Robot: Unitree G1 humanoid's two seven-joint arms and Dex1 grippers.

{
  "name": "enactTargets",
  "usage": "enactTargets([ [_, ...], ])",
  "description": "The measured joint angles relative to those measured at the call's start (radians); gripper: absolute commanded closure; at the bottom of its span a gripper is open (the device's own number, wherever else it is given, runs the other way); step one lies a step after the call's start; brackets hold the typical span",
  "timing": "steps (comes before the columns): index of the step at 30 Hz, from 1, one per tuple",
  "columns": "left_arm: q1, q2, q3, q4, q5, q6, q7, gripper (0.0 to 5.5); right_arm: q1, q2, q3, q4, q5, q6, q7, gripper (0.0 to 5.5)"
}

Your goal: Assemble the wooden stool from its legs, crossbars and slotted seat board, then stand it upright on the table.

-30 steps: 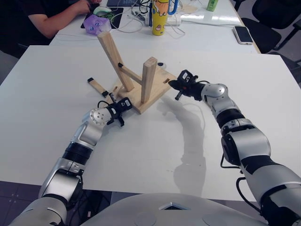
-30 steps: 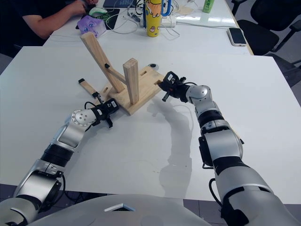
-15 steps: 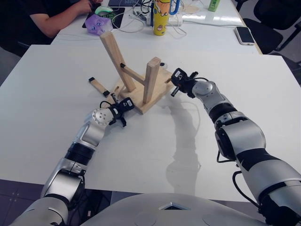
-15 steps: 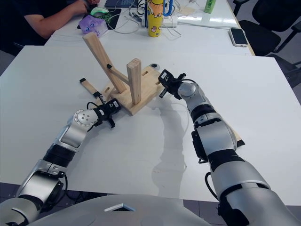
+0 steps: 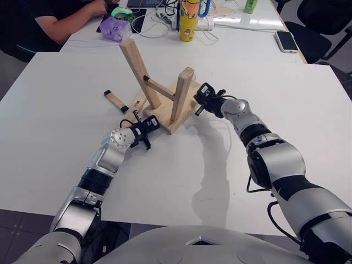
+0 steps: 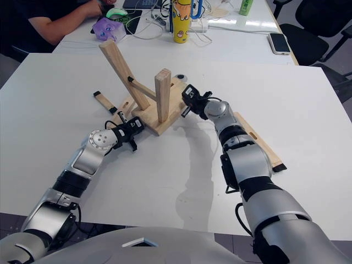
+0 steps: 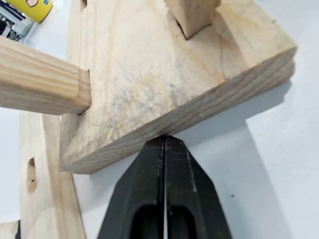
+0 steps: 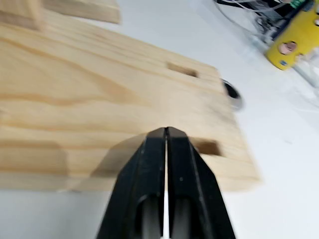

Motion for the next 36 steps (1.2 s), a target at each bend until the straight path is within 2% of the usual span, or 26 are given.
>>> enactTargets([
  [9,0.001,-0.004,0.009,-0.009,-0.017,0.025,-0.008,5.49,-0.028,0.024,0.091,-0.046,-0.043,0.18,0.007,5.5],
  [14,0.017,-0.002,0.035,-0.053,-0.041,0.063,-0.011,5.49,-0.051,-0.011,0.173,-0.084,-0.063,0.215,0.125,5.5],
  [21,0.026,0.005,0.057,-0.09,-0.06,0.078,-0.011,5.49,-0.053,-0.05,0.219,-0.126,-0.062,0.215,0.25,5.5],
  [27,0.027,0.006,0.069,-0.126,-0.071,0.078,-0.008,5.49,-0.027,-0.054,0.213,-0.15,-0.029,0.192,0.267,5.5],
  [31,0.027,0.006,0.07,-0.158,-0.081,0.078,-0.008,5.49,0.077,-0.054,0.113,-0.16,0.088,0.082,0.225,5.5],
  [36,0.037,0.019,0.085,-0.161,-0.089,0.071,0.001,5.49,0.205,-0.046,0.024,-0.136,0.196,-0.016,0.284,5.5],
])
